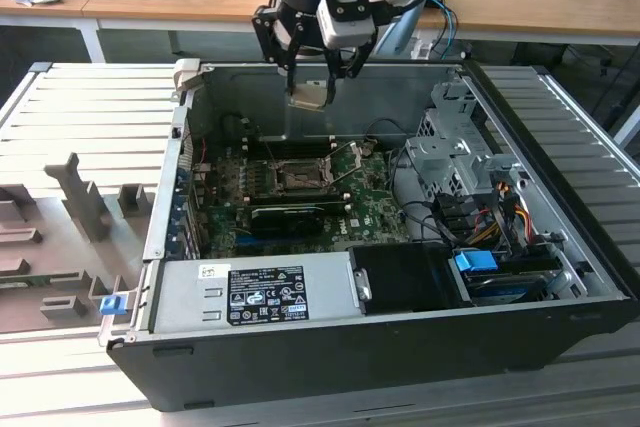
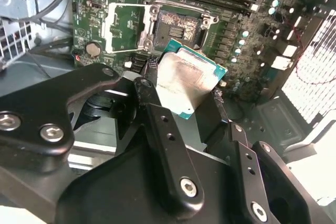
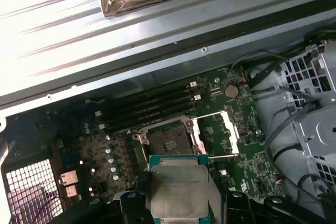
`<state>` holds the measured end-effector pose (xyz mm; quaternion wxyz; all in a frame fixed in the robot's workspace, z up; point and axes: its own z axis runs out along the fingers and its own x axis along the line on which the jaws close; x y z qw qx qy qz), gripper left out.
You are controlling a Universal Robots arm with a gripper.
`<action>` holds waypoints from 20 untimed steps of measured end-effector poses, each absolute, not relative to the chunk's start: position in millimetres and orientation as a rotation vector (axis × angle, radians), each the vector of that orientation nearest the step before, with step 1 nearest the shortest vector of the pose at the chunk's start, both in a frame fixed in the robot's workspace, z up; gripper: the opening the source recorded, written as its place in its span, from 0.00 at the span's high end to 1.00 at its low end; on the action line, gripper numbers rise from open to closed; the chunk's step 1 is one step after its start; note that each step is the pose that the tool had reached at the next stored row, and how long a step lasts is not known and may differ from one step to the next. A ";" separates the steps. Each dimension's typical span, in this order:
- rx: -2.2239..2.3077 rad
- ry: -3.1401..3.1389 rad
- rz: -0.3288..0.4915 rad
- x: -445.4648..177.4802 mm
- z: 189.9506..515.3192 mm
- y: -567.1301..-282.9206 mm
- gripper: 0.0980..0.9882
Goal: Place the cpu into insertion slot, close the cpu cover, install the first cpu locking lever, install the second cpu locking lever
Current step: 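Place the cpu into insertion slot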
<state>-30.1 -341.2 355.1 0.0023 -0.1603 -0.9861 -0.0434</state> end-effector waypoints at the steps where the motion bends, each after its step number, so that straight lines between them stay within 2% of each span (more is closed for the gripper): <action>1: -0.532 -3.089 -0.136 -30.1 354.8 -341.2 0.51; 20: -0.807 -3.037 -0.136 -30.1 353.6 -341.2 0.51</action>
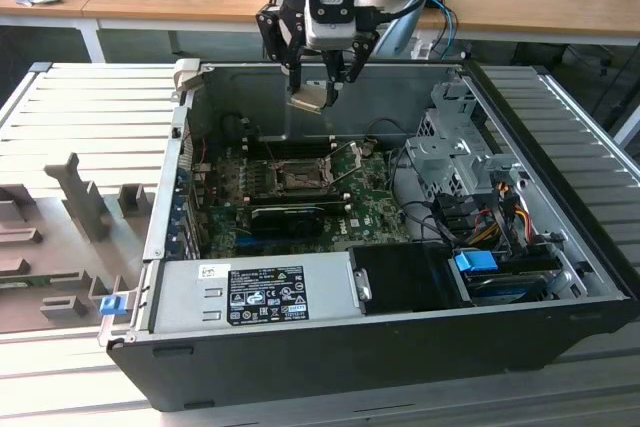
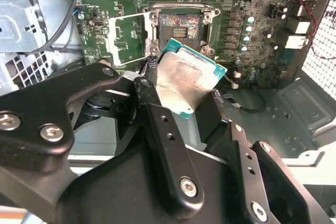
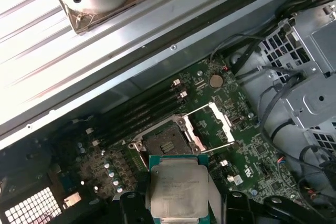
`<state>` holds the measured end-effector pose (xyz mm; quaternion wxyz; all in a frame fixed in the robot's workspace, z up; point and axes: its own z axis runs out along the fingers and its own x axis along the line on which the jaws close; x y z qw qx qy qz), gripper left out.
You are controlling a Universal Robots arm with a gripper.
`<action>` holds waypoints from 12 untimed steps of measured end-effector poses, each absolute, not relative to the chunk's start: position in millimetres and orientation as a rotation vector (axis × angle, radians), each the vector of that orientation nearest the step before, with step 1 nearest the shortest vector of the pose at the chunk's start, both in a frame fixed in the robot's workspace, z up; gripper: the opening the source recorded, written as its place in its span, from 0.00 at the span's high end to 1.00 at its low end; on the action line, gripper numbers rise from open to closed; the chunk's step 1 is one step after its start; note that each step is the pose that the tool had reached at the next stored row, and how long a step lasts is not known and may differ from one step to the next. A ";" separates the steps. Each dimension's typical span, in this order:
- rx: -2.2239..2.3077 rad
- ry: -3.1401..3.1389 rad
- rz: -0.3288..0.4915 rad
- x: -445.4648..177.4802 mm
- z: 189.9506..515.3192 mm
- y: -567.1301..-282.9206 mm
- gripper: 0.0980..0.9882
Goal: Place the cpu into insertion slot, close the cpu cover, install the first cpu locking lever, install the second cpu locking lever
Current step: 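Place the cpu into insertion slot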
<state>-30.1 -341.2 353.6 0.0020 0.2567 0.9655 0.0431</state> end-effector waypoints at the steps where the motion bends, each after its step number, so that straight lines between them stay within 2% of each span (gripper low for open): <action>1: 0.816 3.026 0.135 -30.1 353.6 -341.2 0.51; 12: 0.947 2.984 0.135 -30.1 353.4 -341.2 0.51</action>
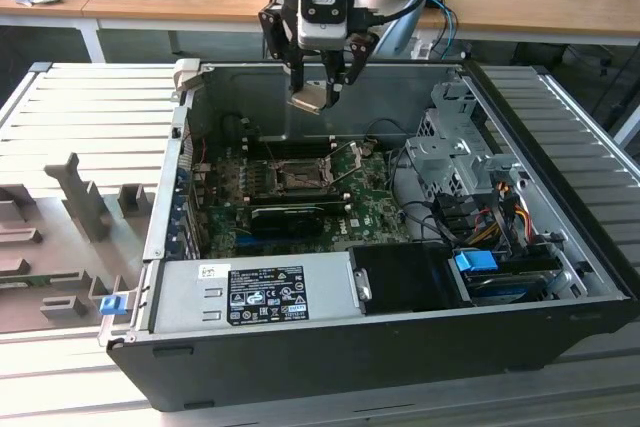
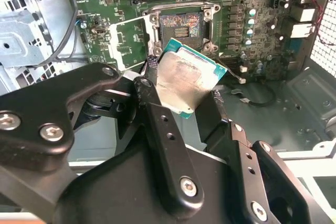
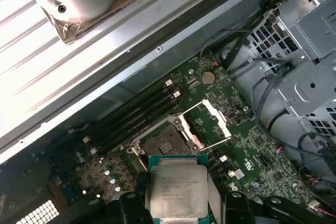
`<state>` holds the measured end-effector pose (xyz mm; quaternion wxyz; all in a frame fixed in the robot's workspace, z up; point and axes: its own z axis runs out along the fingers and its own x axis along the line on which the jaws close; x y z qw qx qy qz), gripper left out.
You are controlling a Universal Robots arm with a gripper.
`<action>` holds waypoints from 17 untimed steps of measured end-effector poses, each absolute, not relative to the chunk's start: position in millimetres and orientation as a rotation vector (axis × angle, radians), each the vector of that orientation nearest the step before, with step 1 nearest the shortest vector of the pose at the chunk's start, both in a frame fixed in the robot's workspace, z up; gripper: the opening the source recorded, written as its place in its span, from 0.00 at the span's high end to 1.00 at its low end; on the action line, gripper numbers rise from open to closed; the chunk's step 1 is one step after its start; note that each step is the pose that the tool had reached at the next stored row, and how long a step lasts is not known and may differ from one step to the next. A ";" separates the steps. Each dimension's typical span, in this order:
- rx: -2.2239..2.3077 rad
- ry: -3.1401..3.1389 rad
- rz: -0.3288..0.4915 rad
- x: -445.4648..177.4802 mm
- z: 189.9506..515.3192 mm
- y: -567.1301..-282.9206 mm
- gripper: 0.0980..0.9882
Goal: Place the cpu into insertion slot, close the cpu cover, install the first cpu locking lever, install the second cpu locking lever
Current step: 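Place the cpu into insertion slot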
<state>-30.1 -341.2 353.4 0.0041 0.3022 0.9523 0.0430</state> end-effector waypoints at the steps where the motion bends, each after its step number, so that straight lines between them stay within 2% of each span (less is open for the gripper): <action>1: 0.956 2.981 0.135 -30.1 353.4 -341.2 0.51; 17: 1.099 2.927 0.134 -30.1 353.1 -341.2 0.51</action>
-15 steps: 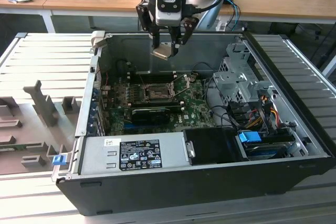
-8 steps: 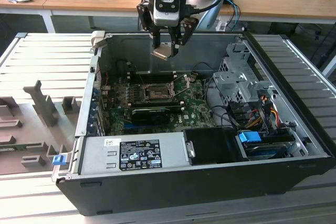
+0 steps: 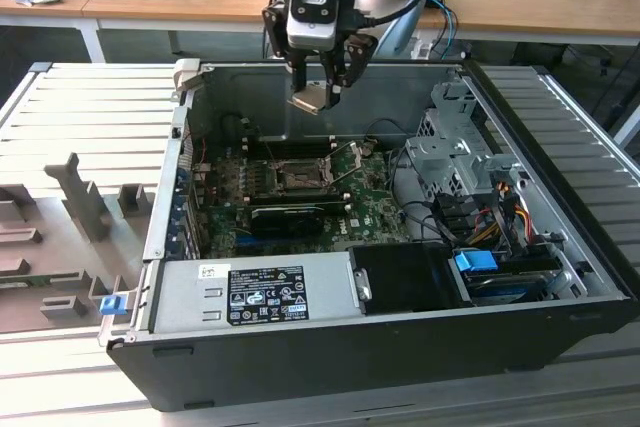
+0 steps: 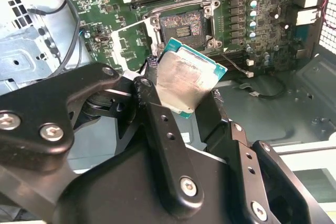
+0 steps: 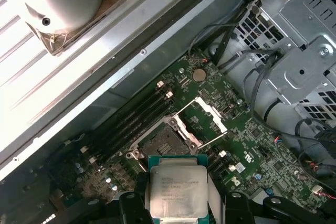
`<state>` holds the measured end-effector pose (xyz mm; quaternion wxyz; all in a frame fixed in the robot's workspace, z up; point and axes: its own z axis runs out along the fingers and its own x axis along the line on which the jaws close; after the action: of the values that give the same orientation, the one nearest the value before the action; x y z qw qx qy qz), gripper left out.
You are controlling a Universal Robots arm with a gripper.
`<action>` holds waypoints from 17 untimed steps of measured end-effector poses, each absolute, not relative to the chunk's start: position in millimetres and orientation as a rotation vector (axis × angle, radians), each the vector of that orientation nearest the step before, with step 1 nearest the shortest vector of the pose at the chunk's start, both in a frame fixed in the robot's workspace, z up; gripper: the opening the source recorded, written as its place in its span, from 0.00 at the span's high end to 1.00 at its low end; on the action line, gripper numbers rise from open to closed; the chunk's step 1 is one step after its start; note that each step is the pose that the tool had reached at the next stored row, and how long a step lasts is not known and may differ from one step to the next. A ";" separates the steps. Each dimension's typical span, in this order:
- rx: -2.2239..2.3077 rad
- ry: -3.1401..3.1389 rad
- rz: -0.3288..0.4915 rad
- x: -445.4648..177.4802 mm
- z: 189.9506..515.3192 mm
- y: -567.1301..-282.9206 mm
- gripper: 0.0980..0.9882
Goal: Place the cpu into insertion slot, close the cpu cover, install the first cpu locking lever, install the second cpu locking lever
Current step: 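Place the cpu into insertion slot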
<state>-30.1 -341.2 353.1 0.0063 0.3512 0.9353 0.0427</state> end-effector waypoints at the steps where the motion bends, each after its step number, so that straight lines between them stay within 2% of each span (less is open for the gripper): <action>1: 1.108 2.923 0.133 -30.1 353.1 -341.2 0.51; 17: 1.234 2.868 0.132 -30.1 353.0 -341.2 0.51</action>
<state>-30.1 -341.2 353.0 0.0083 0.3948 0.9178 0.0423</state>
